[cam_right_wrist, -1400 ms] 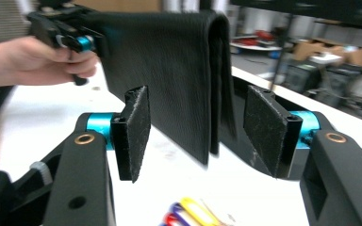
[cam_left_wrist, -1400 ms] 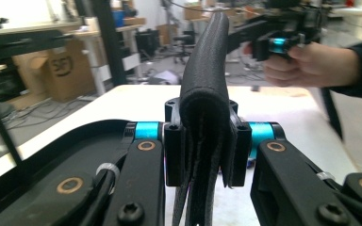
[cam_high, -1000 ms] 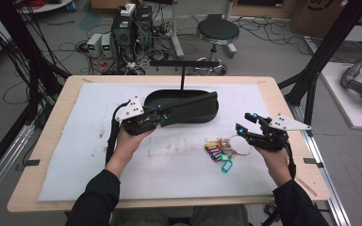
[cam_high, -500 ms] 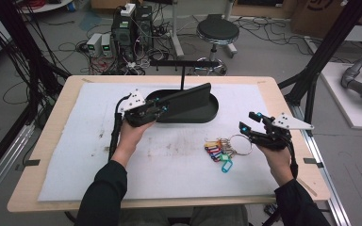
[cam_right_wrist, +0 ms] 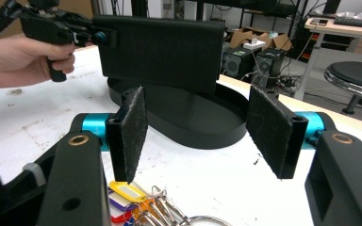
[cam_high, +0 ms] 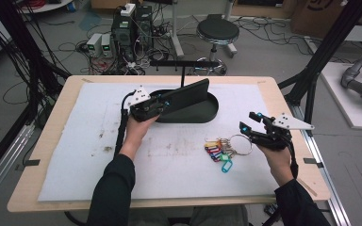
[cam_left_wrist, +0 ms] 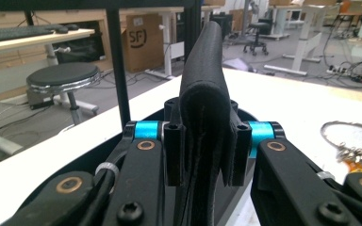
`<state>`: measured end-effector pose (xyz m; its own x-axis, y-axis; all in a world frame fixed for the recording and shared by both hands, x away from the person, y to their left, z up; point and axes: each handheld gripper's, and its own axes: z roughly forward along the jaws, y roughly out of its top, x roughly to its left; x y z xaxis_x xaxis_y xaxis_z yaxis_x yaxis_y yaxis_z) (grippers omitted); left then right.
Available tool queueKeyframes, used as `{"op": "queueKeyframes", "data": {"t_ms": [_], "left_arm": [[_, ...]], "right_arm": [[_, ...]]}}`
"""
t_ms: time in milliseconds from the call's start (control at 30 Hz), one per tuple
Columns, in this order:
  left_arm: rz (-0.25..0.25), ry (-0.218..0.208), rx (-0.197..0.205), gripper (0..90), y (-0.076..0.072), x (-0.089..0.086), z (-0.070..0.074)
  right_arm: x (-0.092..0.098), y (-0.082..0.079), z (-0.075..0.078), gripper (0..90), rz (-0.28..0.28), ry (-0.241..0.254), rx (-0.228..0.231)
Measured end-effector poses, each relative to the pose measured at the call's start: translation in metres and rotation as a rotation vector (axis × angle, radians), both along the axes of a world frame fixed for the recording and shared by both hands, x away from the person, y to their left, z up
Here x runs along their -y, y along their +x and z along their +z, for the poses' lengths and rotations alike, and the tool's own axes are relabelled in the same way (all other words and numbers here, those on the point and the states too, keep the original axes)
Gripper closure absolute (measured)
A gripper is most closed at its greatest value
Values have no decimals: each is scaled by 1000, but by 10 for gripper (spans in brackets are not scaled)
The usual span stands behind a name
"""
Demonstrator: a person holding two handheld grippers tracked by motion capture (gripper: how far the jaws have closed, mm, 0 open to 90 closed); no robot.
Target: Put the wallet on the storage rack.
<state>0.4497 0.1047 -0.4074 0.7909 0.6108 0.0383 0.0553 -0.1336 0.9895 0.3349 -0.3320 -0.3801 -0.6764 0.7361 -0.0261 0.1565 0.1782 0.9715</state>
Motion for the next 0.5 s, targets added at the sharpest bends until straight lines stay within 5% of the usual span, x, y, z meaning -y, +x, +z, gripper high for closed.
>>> {"op": "queueKeyframes", "data": {"t_ms": [500], "left_arm": [[48, 18, -34, 742, 15, 5, -24]], "right_arm": [[1, 1, -1, 397, 4, 2, -9]]}}
